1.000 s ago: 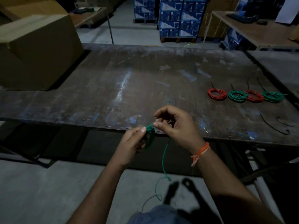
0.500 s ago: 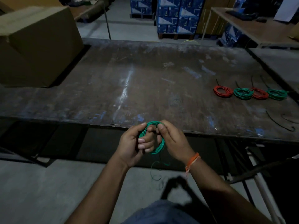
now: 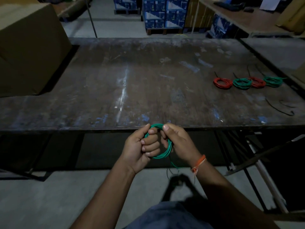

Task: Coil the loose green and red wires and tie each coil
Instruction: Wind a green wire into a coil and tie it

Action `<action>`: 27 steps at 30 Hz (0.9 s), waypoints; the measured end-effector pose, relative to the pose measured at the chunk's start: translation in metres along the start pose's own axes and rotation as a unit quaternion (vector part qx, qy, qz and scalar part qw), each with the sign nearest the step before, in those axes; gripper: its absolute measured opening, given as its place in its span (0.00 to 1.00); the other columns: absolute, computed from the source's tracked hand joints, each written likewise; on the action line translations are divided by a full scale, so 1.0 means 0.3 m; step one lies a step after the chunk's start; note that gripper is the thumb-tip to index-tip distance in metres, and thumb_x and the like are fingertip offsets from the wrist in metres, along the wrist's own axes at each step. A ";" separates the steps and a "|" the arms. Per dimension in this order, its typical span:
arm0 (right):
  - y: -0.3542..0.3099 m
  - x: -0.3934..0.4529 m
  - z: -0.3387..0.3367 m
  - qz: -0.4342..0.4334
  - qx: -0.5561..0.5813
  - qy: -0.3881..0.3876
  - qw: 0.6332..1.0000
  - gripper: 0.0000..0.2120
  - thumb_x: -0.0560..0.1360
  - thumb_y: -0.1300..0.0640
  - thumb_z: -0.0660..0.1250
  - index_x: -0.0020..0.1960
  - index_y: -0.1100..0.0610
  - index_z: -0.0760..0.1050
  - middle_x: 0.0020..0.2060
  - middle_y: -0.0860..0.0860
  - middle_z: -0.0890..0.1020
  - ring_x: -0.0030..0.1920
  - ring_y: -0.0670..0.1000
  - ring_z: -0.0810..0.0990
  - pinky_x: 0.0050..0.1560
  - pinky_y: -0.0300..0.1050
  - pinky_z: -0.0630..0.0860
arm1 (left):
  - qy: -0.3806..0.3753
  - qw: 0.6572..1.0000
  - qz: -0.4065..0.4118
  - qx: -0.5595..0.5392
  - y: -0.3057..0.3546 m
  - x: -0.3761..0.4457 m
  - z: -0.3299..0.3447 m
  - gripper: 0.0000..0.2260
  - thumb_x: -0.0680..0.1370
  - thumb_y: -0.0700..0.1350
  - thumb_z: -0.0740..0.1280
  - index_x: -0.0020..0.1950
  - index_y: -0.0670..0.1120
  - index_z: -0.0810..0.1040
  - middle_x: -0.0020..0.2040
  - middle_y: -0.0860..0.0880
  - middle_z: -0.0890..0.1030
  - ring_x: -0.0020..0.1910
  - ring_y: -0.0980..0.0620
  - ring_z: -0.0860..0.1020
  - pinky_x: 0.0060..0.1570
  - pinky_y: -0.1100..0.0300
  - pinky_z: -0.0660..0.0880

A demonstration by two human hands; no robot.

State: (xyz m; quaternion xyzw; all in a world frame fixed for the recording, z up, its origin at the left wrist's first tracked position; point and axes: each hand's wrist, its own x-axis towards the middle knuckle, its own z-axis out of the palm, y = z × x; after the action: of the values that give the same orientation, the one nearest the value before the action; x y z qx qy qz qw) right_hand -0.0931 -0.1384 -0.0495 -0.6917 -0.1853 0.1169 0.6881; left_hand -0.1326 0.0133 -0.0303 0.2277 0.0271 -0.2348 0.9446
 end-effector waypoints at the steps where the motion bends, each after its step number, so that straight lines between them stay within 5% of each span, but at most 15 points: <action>1: 0.003 -0.002 -0.003 0.013 0.014 0.002 1.000 0.17 0.83 0.48 0.57 0.41 0.56 0.74 0.28 0.54 0.74 0.29 0.50 0.70 0.33 0.46 0.66 | 0.012 1.000 0.003 -0.002 0.002 0.000 0.005 0.15 0.82 0.49 0.54 0.39 0.47 0.72 0.25 0.57 0.55 0.21 0.59 0.52 0.22 0.66 0.50; 5: 0.039 -0.028 -0.052 0.048 0.026 0.018 0.998 0.18 0.80 0.45 0.62 0.46 0.60 0.75 0.30 0.51 0.77 0.26 0.48 0.69 0.30 0.42 0.68 | 0.027 0.999 0.036 -0.030 0.059 0.000 0.001 0.15 0.82 0.49 0.55 0.37 0.48 0.72 0.25 0.56 0.55 0.21 0.58 0.51 0.22 0.66 0.50; 9: 0.095 -0.090 -0.115 0.060 -0.074 0.015 0.995 0.02 0.79 0.63 0.69 0.47 0.59 0.76 0.31 0.50 0.76 0.32 0.46 0.73 0.34 0.40 0.70 | 0.047 0.994 0.084 -0.060 0.116 -0.015 -0.029 0.14 0.82 0.49 0.56 0.37 0.49 0.70 0.22 0.55 0.59 0.21 0.58 0.52 0.23 0.66 0.50; 16: 0.117 -0.202 -0.199 -0.019 -0.283 0.091 0.955 0.09 0.75 0.61 0.73 0.46 0.47 0.79 0.40 0.44 0.82 0.42 0.45 0.81 0.46 0.49 0.79 | 0.135 0.971 0.185 -0.068 0.156 -0.018 -0.071 0.15 0.84 0.49 0.54 0.39 0.49 0.69 0.23 0.55 0.62 0.18 0.58 0.60 0.21 0.66 0.55; 22: -0.059 -0.179 -0.078 -0.185 -0.344 -0.029 0.920 0.04 0.78 0.60 0.71 0.51 0.54 0.84 0.43 0.46 0.81 0.45 0.46 0.81 0.45 0.43 0.77 | 0.215 0.930 0.282 0.092 0.109 0.014 -0.053 0.14 0.86 0.49 0.53 0.43 0.46 0.68 0.27 0.51 0.70 0.24 0.55 0.69 0.27 0.63 0.69; 27: -0.161 -0.086 0.006 -0.257 -0.340 -0.029 0.904 0.06 0.78 0.61 0.73 0.54 0.58 0.85 0.42 0.51 0.80 0.42 0.49 0.79 0.44 0.43 0.76 | 0.194 0.898 0.301 0.255 0.056 0.019 -0.024 0.15 0.87 0.47 0.51 0.44 0.42 0.68 0.28 0.46 0.77 0.25 0.51 0.76 0.31 0.60 0.76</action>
State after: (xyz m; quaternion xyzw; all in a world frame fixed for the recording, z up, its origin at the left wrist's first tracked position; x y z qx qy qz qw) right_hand -0.1218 -0.1482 -0.0039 -0.8085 -0.4046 -0.1140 0.4119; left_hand -0.1195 0.0272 -0.0307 0.4991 0.0794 0.1103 0.8558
